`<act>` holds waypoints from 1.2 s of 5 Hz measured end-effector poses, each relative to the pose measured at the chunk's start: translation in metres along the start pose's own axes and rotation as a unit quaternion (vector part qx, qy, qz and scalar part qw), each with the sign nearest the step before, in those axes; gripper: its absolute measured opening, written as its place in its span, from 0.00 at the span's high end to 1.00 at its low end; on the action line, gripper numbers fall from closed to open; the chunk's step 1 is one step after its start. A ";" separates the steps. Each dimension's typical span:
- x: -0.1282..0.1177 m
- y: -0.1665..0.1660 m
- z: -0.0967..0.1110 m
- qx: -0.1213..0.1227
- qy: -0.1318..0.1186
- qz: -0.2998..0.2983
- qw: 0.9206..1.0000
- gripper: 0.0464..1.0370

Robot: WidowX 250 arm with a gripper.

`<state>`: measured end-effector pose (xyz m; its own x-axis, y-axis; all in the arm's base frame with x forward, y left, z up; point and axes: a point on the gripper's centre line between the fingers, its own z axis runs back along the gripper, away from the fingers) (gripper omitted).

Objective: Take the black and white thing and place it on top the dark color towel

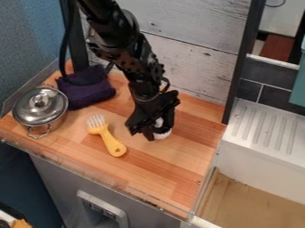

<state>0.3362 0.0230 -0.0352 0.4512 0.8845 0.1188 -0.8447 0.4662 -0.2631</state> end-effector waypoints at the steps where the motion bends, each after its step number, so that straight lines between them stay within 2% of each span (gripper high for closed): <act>1: 0.003 0.001 0.001 0.005 -0.009 0.000 1.000 0.39; 2: 0.006 0.005 0.003 0.016 -0.029 -0.001 0.999 0.43; 3: 0.016 0.017 0.010 0.023 -0.043 0.016 0.999 0.69; 4: 0.045 0.029 0.022 0.020 -0.068 0.065 0.995 0.81; 6: 0.107 0.039 0.040 0.008 -0.114 0.135 0.984 0.81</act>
<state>0.3404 0.1367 0.0056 0.1354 0.9564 0.2588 -0.9303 0.2126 -0.2989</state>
